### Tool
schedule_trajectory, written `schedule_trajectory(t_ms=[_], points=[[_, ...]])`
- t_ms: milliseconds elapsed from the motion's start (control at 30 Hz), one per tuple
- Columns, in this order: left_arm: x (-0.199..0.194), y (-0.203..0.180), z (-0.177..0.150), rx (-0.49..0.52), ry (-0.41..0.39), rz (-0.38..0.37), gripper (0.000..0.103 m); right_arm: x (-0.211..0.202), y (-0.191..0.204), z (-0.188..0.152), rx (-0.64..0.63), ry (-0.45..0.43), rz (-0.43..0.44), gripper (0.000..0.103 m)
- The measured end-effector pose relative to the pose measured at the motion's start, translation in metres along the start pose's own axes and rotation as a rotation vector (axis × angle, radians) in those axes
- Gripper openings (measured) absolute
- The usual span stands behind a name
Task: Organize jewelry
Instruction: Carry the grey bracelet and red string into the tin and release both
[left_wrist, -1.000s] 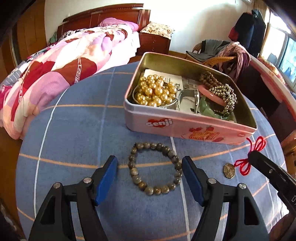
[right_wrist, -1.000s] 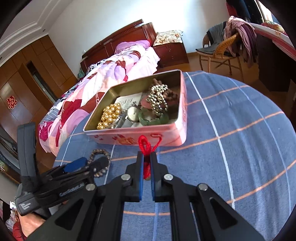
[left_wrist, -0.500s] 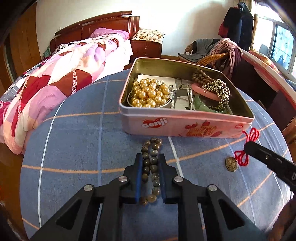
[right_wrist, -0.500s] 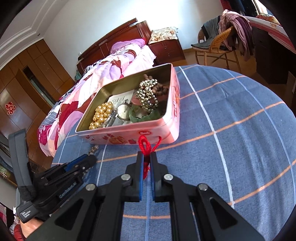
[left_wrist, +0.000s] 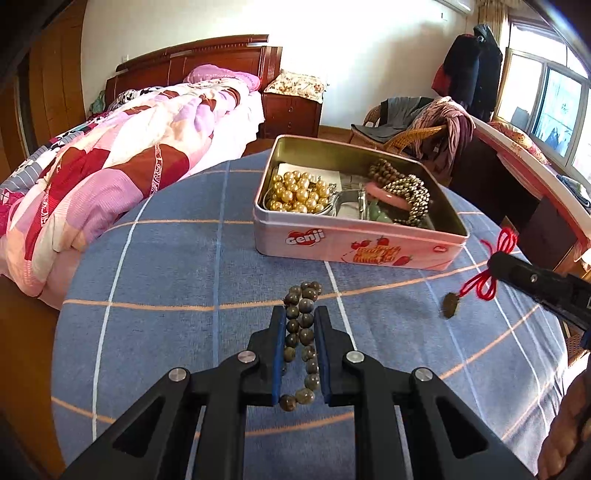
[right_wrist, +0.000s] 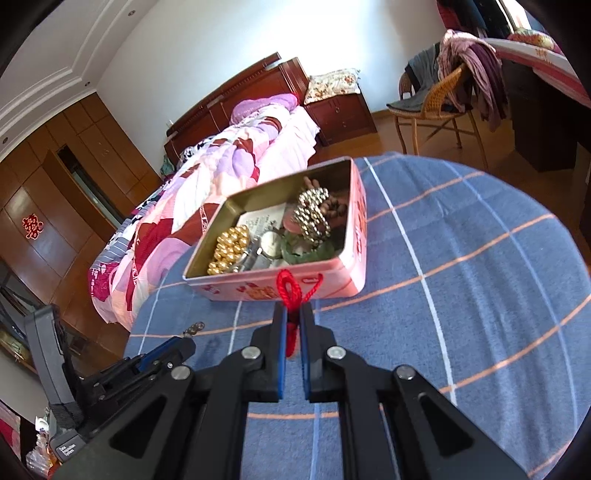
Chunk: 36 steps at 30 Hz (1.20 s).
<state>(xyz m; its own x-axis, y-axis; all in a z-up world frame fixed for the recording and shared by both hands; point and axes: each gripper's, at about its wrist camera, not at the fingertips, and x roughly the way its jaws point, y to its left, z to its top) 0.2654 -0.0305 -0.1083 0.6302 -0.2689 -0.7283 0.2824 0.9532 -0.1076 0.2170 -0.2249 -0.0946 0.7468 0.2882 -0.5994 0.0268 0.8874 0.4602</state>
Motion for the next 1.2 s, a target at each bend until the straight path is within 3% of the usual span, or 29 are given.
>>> schedule_trajectory(t_ms=[600, 967, 1200], points=[[-0.044, 0.001, 0.019, -0.013, -0.125, -0.028, 0.015, -0.038, 0.026, 0.029, -0.066, -0.126, 0.008, 0.010], [-0.037, -0.001, 0.052, -0.008, -0.181, -0.032, 0.015, -0.029, 0.036, 0.056, -0.110, -0.167, 0.013, 0.010], [-0.013, -0.008, 0.078, 0.006, -0.191, -0.015, 0.015, -0.005, 0.040, 0.074, -0.123, -0.175, 0.007, 0.010]])
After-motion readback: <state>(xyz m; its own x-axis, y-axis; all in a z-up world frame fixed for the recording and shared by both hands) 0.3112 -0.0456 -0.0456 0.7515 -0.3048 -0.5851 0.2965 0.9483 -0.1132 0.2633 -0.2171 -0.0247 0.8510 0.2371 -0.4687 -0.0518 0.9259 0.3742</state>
